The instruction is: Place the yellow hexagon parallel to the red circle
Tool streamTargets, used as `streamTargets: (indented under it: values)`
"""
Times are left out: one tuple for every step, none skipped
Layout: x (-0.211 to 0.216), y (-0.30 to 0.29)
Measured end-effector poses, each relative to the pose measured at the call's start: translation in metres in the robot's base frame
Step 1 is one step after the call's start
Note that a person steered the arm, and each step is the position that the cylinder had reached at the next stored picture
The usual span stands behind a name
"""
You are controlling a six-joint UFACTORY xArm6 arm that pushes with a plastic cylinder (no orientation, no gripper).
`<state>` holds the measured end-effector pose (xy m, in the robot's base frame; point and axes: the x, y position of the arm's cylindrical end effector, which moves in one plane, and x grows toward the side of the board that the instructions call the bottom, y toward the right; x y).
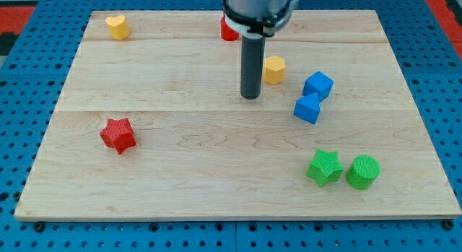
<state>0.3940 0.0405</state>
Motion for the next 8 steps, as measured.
streamTargets:
  values:
    - [-0.050, 0.080]
    - [-0.074, 0.109]
    - [-0.033, 0.087]
    - [-0.063, 0.032]
    - [-0.086, 0.055]
    - [-0.085, 0.104]
    - [-0.090, 0.106]
    - [-0.062, 0.118]
